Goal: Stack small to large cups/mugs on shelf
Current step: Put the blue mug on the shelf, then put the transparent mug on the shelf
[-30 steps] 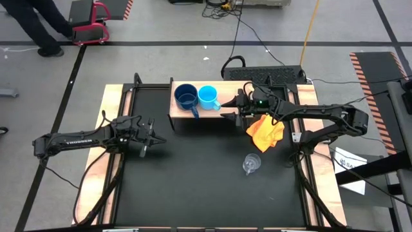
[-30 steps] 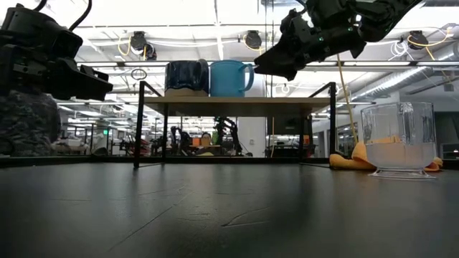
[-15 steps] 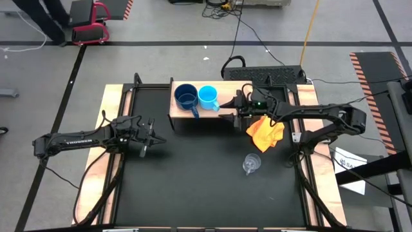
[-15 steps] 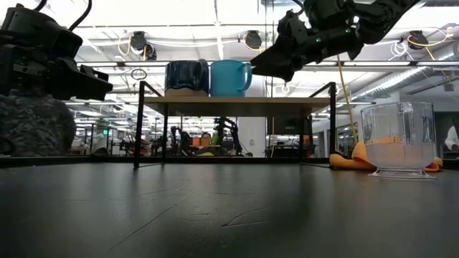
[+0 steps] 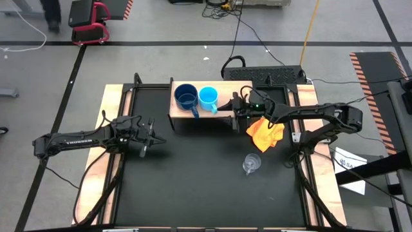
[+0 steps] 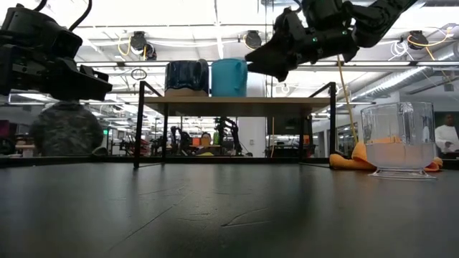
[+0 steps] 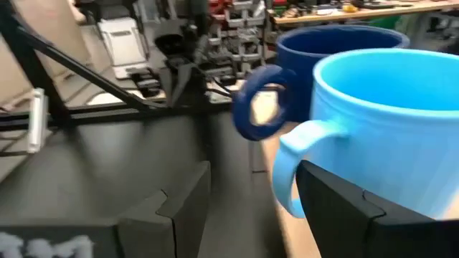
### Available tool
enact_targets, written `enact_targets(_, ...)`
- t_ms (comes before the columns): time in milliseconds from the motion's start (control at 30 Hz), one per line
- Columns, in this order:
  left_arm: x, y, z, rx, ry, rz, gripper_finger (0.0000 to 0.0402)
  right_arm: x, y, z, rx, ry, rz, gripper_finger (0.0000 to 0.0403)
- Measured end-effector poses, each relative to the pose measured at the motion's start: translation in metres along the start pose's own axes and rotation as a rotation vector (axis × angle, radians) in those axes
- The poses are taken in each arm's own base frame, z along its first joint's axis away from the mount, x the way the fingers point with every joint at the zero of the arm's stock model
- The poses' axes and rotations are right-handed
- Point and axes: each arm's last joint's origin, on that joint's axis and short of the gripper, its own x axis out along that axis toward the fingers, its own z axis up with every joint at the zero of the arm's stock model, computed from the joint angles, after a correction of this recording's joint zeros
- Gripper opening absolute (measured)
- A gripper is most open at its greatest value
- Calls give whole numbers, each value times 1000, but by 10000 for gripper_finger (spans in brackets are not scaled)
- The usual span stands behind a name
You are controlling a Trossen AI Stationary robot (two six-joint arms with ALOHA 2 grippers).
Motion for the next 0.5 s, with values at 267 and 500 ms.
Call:
enact_targets(267,0,0,0,0,1,0,31,3,9,2,1,-16,37,199)
enact_targets(500,0,0,0,-2,1,-1,31,1,3,2,16,-19,1,199)
